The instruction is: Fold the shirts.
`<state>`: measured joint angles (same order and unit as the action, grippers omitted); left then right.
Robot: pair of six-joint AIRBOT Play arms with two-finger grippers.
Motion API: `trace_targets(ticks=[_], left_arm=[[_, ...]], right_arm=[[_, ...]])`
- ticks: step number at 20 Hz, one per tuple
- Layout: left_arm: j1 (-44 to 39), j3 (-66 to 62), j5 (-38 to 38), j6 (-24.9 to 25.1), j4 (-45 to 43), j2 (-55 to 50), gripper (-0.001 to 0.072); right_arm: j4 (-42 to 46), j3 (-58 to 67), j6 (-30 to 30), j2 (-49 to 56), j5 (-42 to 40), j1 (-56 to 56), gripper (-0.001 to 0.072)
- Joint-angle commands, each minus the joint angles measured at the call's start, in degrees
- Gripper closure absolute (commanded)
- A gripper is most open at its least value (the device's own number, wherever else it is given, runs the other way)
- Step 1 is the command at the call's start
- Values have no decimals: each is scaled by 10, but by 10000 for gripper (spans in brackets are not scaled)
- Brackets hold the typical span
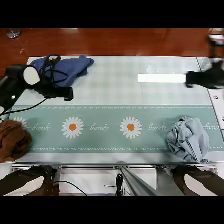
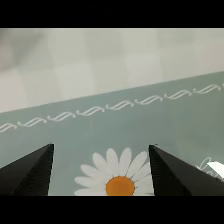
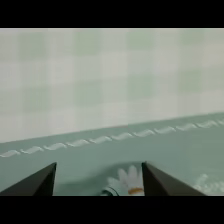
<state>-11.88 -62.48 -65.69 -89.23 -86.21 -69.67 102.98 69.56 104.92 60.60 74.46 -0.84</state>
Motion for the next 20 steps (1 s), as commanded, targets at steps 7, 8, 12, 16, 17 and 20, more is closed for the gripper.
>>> trace_targets(ticks=[7,8,12,16,17,20], left_arm=[[-5,232,109,-8,151,209,3],[-6,238,109,-8,152,202,4],[-6,238,109,-26,152,162,3],[-6,238,110,-31,153,133,3],[-6,238,111,-30,153,130,4],[25,198,110,-30,99,129,3]], right_arm=[[-123,-374,70,-240,-44,126,95],[-130,-394,74,-228,-70,127,96],[-127,-408,66,-137,-72,125,96],[-153,-408,-1,-82,-51,125,478],[-174,-405,-32,-80,-53,126,683],[-325,-306,-130,-107,-63,132,684]])
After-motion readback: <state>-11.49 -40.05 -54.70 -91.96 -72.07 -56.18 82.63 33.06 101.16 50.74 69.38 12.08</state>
